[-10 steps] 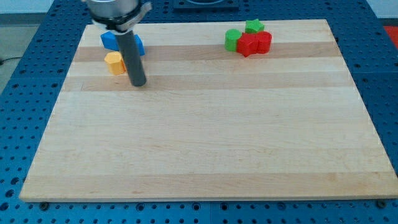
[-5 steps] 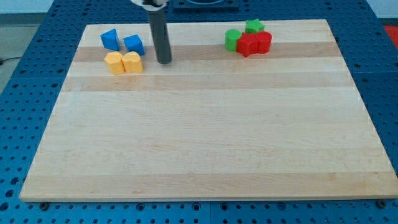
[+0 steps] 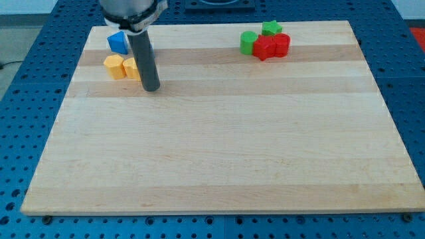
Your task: Drag the yellow blocks below the blue blocks
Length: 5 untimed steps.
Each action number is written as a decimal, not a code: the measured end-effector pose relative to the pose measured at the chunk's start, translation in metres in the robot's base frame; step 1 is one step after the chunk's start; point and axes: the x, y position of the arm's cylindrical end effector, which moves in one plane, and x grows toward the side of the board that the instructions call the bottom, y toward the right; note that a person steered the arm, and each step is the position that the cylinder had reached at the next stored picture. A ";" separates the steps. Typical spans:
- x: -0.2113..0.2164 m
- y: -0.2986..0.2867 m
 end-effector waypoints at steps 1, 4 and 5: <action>-0.022 -0.035; -0.035 -0.052; -0.032 -0.080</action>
